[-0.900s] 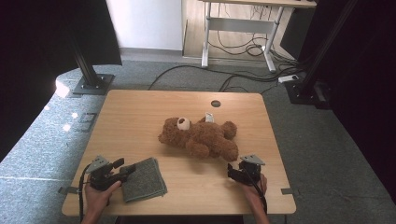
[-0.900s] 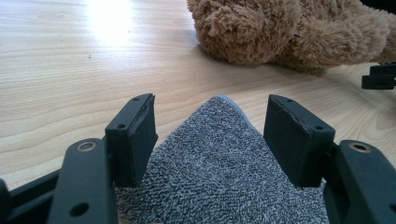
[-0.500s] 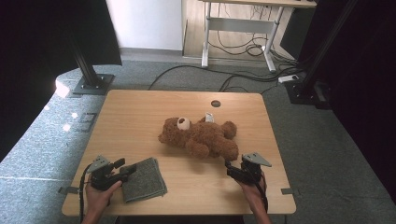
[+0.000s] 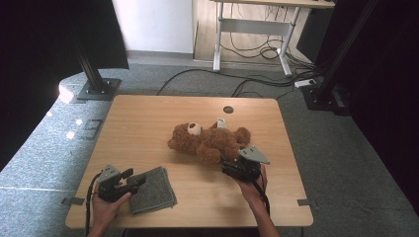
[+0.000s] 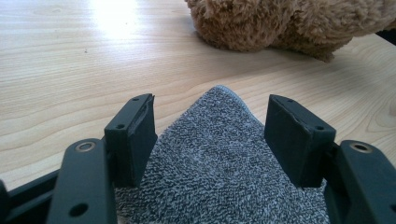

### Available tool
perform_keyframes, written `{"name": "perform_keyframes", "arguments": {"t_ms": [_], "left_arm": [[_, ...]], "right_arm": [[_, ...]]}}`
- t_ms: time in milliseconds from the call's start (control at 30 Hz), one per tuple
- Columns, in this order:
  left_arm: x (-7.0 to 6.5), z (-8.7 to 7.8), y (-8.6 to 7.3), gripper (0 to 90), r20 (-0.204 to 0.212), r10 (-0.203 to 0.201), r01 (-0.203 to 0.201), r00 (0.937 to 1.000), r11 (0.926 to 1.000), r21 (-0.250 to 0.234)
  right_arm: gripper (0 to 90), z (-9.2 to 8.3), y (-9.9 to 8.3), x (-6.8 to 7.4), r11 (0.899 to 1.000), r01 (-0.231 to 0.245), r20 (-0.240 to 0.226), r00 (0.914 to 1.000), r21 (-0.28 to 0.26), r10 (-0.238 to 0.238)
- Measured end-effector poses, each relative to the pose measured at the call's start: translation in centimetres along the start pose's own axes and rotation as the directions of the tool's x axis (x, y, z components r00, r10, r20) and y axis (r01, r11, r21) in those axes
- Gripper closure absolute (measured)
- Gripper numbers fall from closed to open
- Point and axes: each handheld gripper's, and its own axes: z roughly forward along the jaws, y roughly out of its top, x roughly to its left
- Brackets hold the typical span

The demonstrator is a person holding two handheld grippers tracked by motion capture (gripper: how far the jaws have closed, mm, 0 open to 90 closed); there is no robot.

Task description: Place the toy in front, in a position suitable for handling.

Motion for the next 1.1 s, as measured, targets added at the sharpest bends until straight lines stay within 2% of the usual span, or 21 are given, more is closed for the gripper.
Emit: {"name": "perform_keyframes", "arguments": {"t_ms": [167, 267, 333, 500, 600, 667, 733, 867, 1000, 1100], "left_arm": [[-0.1, 0.0, 0.0, 33.6, 0.002, -0.002, 0.002, 1.0, 1.0, -0.003], [0.0, -0.1, 0.0, 33.7, 0.002, -0.002, 0.002, 1.0, 1.0, -0.004], [0.1, -0.2, 0.0, 33.7, 0.002, -0.006, 0.006, 1.0, 0.9999, -0.008], [0.2, 0.0, -0.1, 33.7, 0.004, -0.013, 0.013, 0.9999, 0.9999, -0.001], [0.2, 0.0, -0.1, 33.7, 0.003, -0.012, 0.012, 0.9999, 0.9999, -0.002], [0.2, -0.1, -0.1, 33.7, 0.004, -0.015, 0.015, 0.9999, 0.9999, -0.005], [0.2, 0.0, -0.1, 33.7, 0.008, -0.02, 0.02, 0.9998, 0.9998, -0.005], [0.2, 0.0, -0.1, 33.7, 0.007, -0.021, 0.021, 0.9998, 0.9998, -0.004], [0.3, -0.1, -0.1, 33.7, 0.006, -0.022, 0.022, 0.9997, 0.9997, -0.008], [0.5, -0.1, -0.2, 33.7, 0.004, -0.028, 0.028, 0.9996, 0.9996, -0.009]], "right_arm": [[23.0, 1.9, 1.5, 1.0, 1.0, -0.018, -0.024, 0.9995, -0.003, 0.018], [22.1, 2.6, 2.0, 1.6, 1.0, -0.006, -0.001, 1.0, -0.004, 0.006], [23.1, 2.4, 2.5, 1.5, 1.0, -0.009, -0.005, 1.0, -0.017, 0.009], [22.8, 1.9, 2.6, 0.7, 1.0, -0.017, -0.011, 0.9998, 0.009, 0.017], [23.3, 1.2, 2.5, 0.4, 1.0, -0.005, 0.034, 0.9994, 0.007, 0.005], [24.5, 0.6, 2.5, -0.1, 1.0, -0.019, 0.018, 0.9996, -0.007, 0.02], [24.4, 0.4, 2.7, -0.2, 1.0, -0.02, 0.008, 0.9998, 0.001, 0.02], [24.2, 0.7, 2.9, 0.5, 1.0, -0.003, -0.035, 0.9994, 0.018, 0.004], [23.7, 2.4, 2.7, 1.9, 0.998, 0.014, -0.091, 0.9958, 0.066, -0.008], [24.3, 4.5, 2.1, 3.4, 0.993, 0.04, -0.124, 0.9919, 0.114, -0.026]]}}
